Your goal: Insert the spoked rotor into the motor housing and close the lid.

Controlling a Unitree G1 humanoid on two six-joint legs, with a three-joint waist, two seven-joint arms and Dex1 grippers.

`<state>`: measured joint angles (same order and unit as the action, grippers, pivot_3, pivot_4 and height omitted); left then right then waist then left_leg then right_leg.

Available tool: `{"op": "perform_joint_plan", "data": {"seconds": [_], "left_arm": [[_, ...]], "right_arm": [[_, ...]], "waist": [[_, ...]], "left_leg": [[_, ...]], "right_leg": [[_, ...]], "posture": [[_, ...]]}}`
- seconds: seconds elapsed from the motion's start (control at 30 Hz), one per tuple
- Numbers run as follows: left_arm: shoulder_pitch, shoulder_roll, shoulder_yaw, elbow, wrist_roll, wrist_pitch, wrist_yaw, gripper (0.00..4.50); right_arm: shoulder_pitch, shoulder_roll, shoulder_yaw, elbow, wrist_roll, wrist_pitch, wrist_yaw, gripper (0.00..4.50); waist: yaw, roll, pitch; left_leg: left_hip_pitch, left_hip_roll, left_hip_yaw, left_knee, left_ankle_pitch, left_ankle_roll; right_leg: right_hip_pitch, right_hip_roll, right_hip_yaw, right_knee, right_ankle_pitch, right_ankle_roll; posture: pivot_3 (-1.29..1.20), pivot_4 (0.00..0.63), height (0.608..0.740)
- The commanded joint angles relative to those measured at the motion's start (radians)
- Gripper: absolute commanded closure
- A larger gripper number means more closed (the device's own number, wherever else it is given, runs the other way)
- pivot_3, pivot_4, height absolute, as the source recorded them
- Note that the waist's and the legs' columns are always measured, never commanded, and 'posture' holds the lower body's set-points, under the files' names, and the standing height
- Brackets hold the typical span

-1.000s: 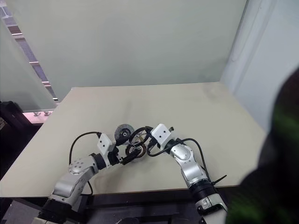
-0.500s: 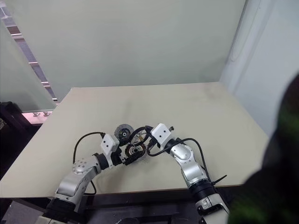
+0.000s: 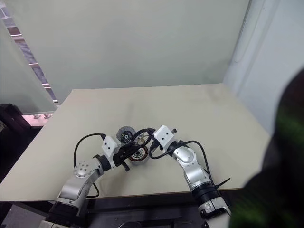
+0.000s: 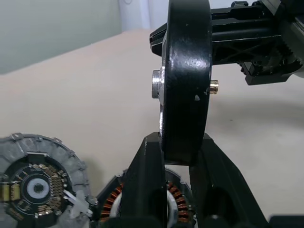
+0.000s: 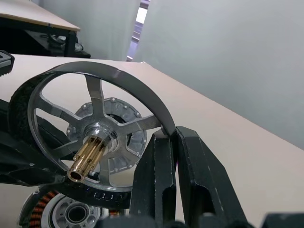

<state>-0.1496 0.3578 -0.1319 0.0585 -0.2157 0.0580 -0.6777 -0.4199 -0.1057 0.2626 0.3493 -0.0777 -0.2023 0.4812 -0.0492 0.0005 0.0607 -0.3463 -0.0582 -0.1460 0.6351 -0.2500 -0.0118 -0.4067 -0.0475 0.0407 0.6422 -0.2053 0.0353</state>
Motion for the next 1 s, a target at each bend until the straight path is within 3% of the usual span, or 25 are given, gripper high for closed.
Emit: {"op": "perform_joint_plan", "data": {"seconds": [0.03,0.23,0.37,0.7,0.9,1.0], "left_arm": [[-0.017,0.014,0.005,-0.013,0.042,-0.091,-0.005,4.22],[-0.021,0.012,0.013,-0.009,0.057,-0.111,-0.006,4.22],[-0.021,0.012,0.015,-0.006,0.062,-0.115,-0.006,4.22],[-0.029,0.015,0.044,0.001,0.059,-0.116,0.005,4.22],[-0.048,0.078,0.08,0.015,0.097,-0.149,0.005,4.22],[-0.058,0.15,0.057,0.052,0.199,-0.232,0.022,4.22]], "right_arm": [[-0.01,0.003,-0.011,-0.03,0.015,0.009,0.001,4.5],[-0.003,-0.001,-0.007,-0.049,0.011,0.08,0.008,4.5],[-0.005,-0.013,0.004,-0.066,0.003,0.106,0.027,3.5],[-0.018,-0.057,0.02,-0.053,-0.019,0.072,0.054,0.01],[-0.016,-0.111,0.023,-0.039,-0.027,0.062,0.081,0.0],[-0.007,-0.127,0.024,-0.038,-0.028,0.068,0.084,0.0]], "waist": [[0.0,0.0,0.0],[0.0,0.0,0.0],[0.0,0.0,0.0],[0.0,0.0,0.0],[0.0,0.0,0.0],[0.0,0.0,0.0]], "left_leg": [[0.0,0.0,0.0,0.0,0.0,0.0],[0.0,0.0,0.0,0.0,0.0,0.0],[0.0,0.0,0.0,0.001,0.0,0.0],[0.0,0.0,0.0,0.002,0.0,0.0],[0.0,0.0,0.0,0.002,0.0,0.0],[0.0,0.0,0.0,0.002,0.0,0.0]], "right_leg": [[0.0,0.0,0.0,0.0,0.0,0.0],[0.0,0.0,0.0,0.0,0.0,0.0],[0.0,0.0,0.0,0.0,0.0,0.0],[0.001,0.0,0.0,0.0,0.0,0.0],[0.001,0.0,-0.001,0.001,0.0,0.0],[0.001,0.0,0.0,0.001,0.0,0.0]], "posture": [[0.0,0.0,0.74],[0.0,0.0,0.74],[0.0,0.0,0.74],[0.0,0.0,0.74],[0.0,0.0,0.74],[0.0,0.0,0.74]]}}
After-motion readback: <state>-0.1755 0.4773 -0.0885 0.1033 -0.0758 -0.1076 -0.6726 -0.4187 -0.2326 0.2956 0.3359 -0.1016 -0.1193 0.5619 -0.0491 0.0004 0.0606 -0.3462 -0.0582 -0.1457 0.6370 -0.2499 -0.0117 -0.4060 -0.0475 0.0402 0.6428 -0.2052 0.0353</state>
